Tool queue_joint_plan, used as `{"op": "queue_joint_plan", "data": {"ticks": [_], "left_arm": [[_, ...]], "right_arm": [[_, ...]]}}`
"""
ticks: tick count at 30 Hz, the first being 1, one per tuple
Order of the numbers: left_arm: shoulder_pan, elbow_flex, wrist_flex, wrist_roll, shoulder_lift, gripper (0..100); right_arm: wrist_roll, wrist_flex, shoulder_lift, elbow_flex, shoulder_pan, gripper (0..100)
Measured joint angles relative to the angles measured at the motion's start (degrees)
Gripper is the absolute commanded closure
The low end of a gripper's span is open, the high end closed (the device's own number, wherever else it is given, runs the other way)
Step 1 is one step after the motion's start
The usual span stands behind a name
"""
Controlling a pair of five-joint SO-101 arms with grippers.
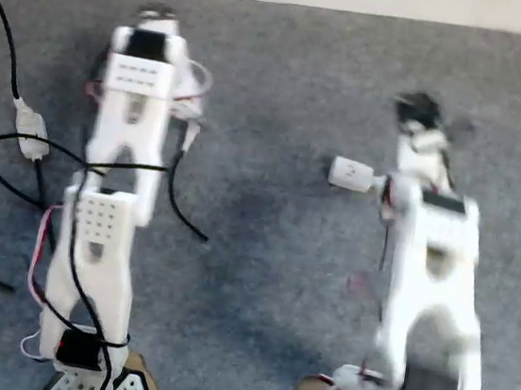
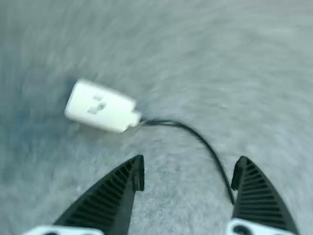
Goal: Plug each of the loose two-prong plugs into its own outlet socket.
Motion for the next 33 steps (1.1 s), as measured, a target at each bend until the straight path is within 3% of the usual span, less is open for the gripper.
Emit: {"op": "queue_joint_plan", "data": {"ticks": [5,10,18,25,33], "left_arm": [[-6.86,8.26,-0.09,-4.84,-5.8,67],[-11.87,13.63,-0.09,-9.05,-9.49,67],[-16.88,13.89,-0.09,-10.02,-10.99,67],[-17.05,14.33,-0.09,-10.2,-10.99,67],[-17.05,14.33,-0.09,-10.2,-10.99,67]], "right_arm": [[11.6,8.35,22.33,-22.42,-2.55,72.4],[16.97,11.43,33.14,-32.7,-7.56,72.4],[18.9,10.99,38.68,-35.96,-10.81,75.2],[16.44,10.73,42.29,-36.13,-10.64,99.5],[16.09,14.07,39.38,-26.81,-11.52,98.2]]}}
